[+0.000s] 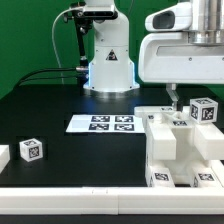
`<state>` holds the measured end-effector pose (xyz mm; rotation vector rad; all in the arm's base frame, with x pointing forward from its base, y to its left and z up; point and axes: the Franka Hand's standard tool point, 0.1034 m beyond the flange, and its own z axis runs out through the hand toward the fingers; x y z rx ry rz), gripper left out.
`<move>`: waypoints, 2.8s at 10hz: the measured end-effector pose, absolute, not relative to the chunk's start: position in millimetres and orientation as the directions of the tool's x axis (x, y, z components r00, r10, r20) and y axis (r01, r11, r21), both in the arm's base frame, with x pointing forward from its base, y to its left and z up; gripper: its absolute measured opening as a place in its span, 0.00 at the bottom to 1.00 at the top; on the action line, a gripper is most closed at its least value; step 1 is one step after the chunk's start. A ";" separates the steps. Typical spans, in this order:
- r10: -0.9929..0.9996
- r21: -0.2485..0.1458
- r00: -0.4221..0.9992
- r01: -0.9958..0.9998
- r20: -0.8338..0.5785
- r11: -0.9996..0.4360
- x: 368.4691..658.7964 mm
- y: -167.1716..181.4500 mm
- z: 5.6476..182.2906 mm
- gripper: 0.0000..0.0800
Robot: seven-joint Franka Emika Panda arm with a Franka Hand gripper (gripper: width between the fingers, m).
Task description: Assemble chair
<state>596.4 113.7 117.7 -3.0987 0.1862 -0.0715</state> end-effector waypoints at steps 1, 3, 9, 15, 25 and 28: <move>-0.148 -0.044 0.987 -0.145 0.059 -0.988 595.9 116.5 118.5 0.81; -0.168 -0.043 0.984 -0.166 0.055 -0.985 595.7 114.6 116.8 0.53; -0.593 -0.070 0.804 -0.590 0.039 -0.805 596.9 119.5 117.0 0.35; -0.964 -0.103 0.259 -0.962 -0.051 -0.253 595.1 114.8 115.1 0.35; -0.684 -0.110 0.729 -0.678 0.022 -0.726 592.7 121.1 114.3 0.81; -0.477 -0.089 0.877 -0.472 0.052 -0.877 592.2 119.4 112.3 0.81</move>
Offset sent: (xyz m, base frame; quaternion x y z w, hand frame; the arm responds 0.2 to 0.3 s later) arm 0.0000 0.0000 0.0000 0.0000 0.0000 0.0000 1.0000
